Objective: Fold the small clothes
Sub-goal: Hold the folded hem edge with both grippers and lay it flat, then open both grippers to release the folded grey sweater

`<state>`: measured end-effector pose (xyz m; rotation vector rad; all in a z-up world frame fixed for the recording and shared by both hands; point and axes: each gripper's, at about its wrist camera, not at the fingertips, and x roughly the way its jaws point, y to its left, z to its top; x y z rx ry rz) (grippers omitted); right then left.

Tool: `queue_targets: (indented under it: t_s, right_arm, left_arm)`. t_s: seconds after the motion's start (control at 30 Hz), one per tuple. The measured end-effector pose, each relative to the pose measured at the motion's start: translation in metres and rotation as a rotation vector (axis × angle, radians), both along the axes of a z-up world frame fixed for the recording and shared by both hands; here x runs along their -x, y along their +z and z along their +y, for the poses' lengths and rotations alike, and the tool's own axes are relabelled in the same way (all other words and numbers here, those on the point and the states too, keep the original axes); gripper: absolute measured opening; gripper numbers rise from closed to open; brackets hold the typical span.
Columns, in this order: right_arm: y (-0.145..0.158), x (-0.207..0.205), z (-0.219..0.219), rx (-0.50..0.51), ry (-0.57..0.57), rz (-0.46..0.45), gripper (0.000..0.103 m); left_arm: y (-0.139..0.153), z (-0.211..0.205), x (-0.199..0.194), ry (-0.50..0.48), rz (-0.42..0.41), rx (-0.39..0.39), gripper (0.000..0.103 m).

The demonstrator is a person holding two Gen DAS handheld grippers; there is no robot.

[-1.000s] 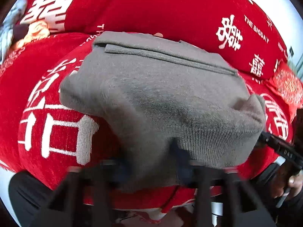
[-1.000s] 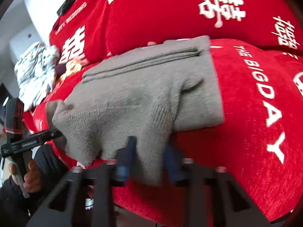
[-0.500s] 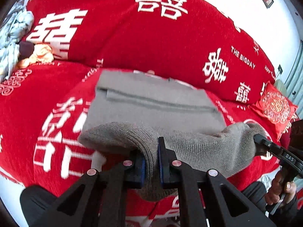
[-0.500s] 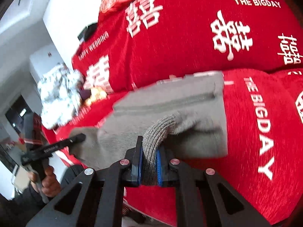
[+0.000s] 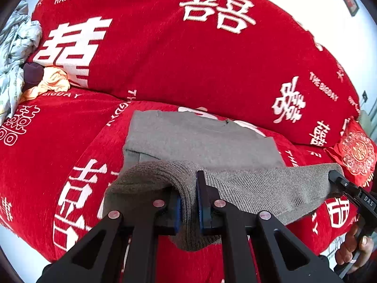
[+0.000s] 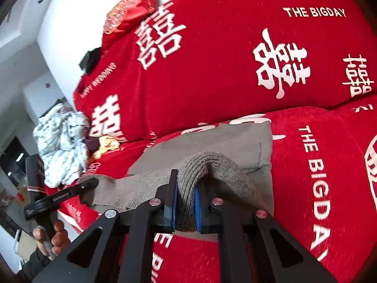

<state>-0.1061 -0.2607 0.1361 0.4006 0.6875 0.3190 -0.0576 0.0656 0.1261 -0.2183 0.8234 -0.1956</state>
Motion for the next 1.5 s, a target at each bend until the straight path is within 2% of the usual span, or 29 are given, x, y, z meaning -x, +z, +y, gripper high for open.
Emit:
queue_targets:
  t_s: [0.1,0.43,0.8,0.97,1.23,1.5]
  right_arm:
    - [-0.003,-0.023,-0.001,-0.008,-0.022,0.042,0.013]
    - [-0.002,-0.069,0.000,-0.009,-0.066,0.094,0.013]
    - [-0.006,-0.128,0.001,0.039,-0.107,0.147,0.013]
    - [-0.019,-0.158,-0.002,0.061,-0.130,0.183,0.012]
    - [-0.059,-0.211,-0.001,0.098,-0.148,0.276,0.012]
    - [-0.096,-0.238,-0.011,0.085,-0.201,0.343,0.013]
  left_arm:
    - [-0.003,-0.001,-0.023,0.011,0.037,-0.001,0.012]
    - [0.002,-0.005,-0.066,0.018,0.063,-0.022,0.012]
    - [0.002,-0.015,-0.130,0.007,0.110,-0.044,0.012]
    - [-0.013,-0.022,-0.167,-0.001,0.145,-0.061,0.012]
    - [-0.060,-0.036,-0.222,0.008,0.254,-0.081,0.012]
    - [-0.087,-0.045,-0.260,0.000,0.317,-0.063,0.012]
